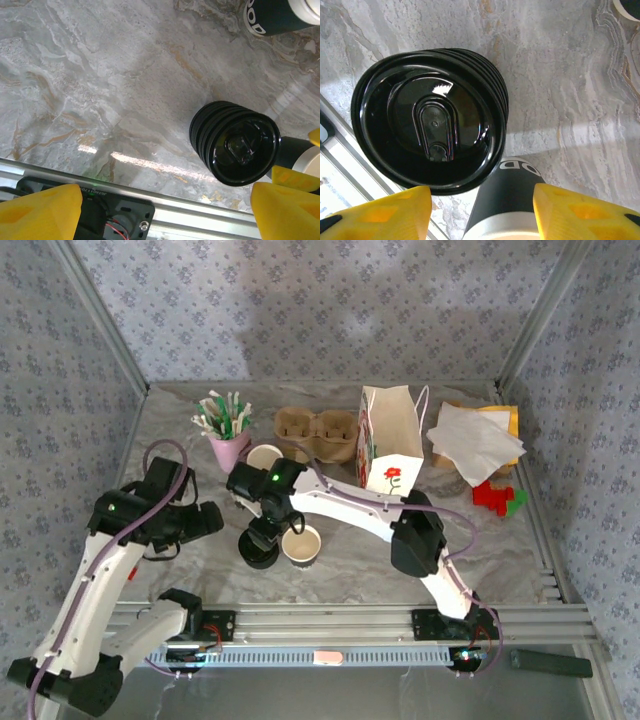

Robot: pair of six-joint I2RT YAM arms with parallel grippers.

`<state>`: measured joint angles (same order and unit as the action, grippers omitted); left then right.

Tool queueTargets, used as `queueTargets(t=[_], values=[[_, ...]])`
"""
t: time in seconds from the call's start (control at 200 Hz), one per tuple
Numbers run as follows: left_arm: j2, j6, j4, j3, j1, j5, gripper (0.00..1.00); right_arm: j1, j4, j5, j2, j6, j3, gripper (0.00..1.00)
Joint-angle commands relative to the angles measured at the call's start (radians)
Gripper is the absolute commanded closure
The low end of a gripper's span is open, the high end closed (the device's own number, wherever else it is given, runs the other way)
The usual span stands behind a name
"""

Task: Pack the takeout coffee

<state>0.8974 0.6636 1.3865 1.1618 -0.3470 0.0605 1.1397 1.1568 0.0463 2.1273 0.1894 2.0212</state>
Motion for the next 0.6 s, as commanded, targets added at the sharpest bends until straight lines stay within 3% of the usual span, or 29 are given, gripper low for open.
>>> queueTargets(t=[0.0, 0.595], values=[[-0.003, 0.001, -0.040, -0.006, 0.006, -0.007, 0.13, 0.005, 0.026, 0.018, 0.045, -0.016, 0.061, 0.44], [0.014, -0.009, -0.069, 0.036, 0.009, -0.006, 0.12, 0.002, 0.016, -0.028, 0.095, -0.008, 0.053, 0.53]])
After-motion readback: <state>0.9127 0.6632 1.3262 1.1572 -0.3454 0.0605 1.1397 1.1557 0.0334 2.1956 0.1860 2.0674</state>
